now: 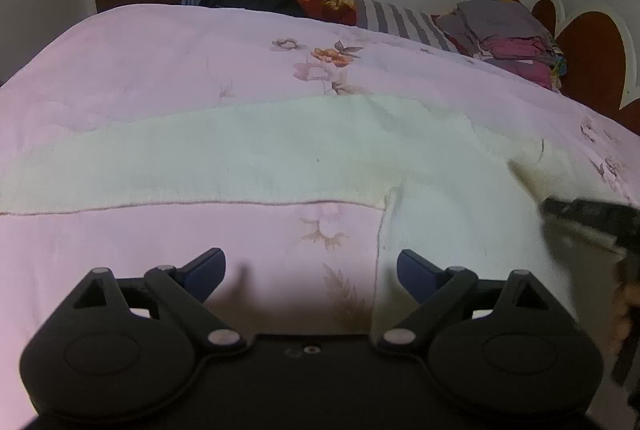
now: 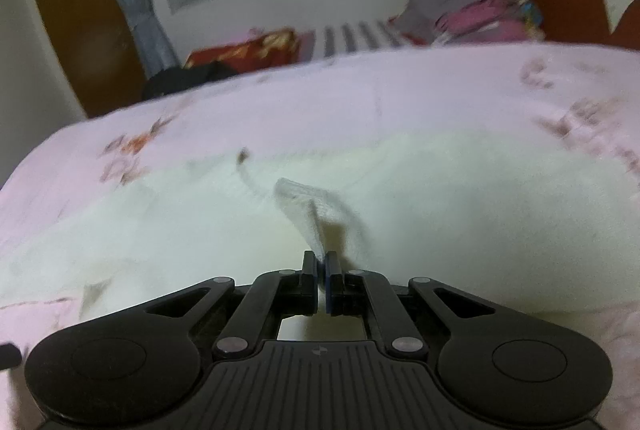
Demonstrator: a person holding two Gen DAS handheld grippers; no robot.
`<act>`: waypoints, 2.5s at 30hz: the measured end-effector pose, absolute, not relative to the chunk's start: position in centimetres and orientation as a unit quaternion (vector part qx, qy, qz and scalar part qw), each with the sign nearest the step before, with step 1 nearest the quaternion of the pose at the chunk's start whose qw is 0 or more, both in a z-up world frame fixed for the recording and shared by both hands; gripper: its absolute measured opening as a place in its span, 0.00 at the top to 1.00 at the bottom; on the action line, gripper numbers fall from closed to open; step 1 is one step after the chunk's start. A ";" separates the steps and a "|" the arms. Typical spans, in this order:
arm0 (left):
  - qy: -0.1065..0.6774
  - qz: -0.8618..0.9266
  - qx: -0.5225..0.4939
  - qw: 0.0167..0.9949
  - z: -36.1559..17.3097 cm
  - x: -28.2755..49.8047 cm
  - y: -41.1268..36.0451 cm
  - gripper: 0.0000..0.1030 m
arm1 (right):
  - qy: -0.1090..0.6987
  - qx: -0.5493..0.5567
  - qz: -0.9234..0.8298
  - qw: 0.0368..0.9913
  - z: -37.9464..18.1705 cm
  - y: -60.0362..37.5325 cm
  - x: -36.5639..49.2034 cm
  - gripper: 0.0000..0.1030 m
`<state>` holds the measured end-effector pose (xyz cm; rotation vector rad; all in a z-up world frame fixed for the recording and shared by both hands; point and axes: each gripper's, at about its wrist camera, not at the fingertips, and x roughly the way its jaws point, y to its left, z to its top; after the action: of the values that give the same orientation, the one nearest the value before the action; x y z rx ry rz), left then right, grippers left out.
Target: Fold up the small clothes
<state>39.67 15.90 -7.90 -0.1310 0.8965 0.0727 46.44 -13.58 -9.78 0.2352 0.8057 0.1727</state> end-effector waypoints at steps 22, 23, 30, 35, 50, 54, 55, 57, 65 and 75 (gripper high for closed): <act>0.472 -0.141 -0.113 0.863 -12.0 49.5 -0.1 0.66 | 0.374 0.183 -0.032 0.909 -9.9 -28.0 37.4 0.60; 0.476 -0.141 -0.118 0.860 -12.4 50.2 -0.6 0.66 | 0.376 0.188 -0.034 0.907 -9.9 -28.5 37.3 0.60; 0.478 -0.147 -0.129 0.856 -13.7 51.9 -2.3 0.97 | 0.385 0.205 -0.041 0.899 -10.7 -30.8 37.1 0.60; 0.456 -0.157 -0.137 0.865 -12.8 51.5 -1.0 0.97 | 0.388 0.210 -0.034 0.897 -10.8 -30.7 37.5 0.60; 0.426 -0.088 -0.167 0.885 -11.7 50.1 9.3 0.97 | 0.398 0.175 -0.023 0.900 -11.0 -27.3 40.1 0.60; 0.424 -0.083 -0.169 0.886 -11.9 49.8 10.2 0.97 | 0.400 0.168 -0.026 0.901 -11.1 -27.1 40.2 0.60; 0.424 -0.083 -0.170 0.886 -12.0 49.8 10.4 0.97 | 0.399 0.168 -0.027 0.901 -11.1 -27.1 40.1 0.60; 0.422 -0.083 -0.173 0.886 -12.0 49.6 10.6 0.97 | 0.399 0.165 -0.032 0.902 -11.0 -27.0 40.1 0.60; 0.421 -0.076 -0.168 0.888 -12.2 49.2 11.2 0.97 | 0.401 0.165 -0.041 0.900 -11.1 -27.5 40.2 0.64; 0.427 -0.066 -0.155 0.889 -12.9 48.9 11.0 0.97 | 0.368 0.159 -0.015 0.916 -8.6 -27.5 40.3 0.85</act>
<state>48.86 11.05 -12.93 -0.3210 0.8862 -0.1367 40.28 -27.54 -8.61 0.3278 0.7581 -0.0304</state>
